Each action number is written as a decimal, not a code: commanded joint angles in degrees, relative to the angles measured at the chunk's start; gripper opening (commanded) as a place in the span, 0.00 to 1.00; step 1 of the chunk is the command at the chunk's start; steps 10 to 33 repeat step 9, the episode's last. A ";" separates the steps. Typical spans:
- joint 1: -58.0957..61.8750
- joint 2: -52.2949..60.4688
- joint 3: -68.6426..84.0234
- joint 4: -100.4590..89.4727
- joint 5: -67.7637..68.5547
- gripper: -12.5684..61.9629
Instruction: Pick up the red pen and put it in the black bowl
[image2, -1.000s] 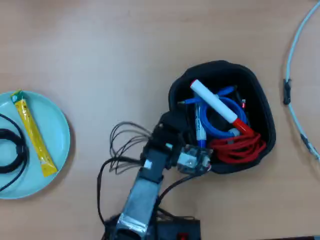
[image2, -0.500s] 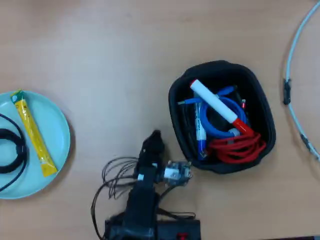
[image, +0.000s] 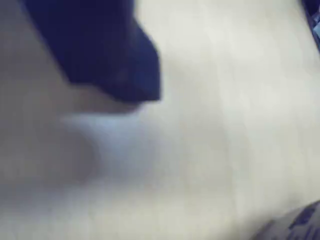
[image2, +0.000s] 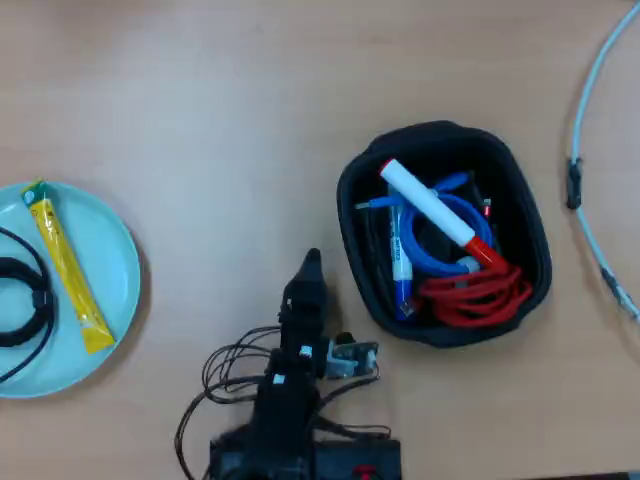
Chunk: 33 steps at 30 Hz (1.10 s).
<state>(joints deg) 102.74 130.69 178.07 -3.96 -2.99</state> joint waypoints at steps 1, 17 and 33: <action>0.44 5.19 2.29 0.26 -0.53 0.88; -0.18 5.10 2.81 0.35 -1.32 0.88; -0.18 5.10 2.81 0.35 -1.32 0.88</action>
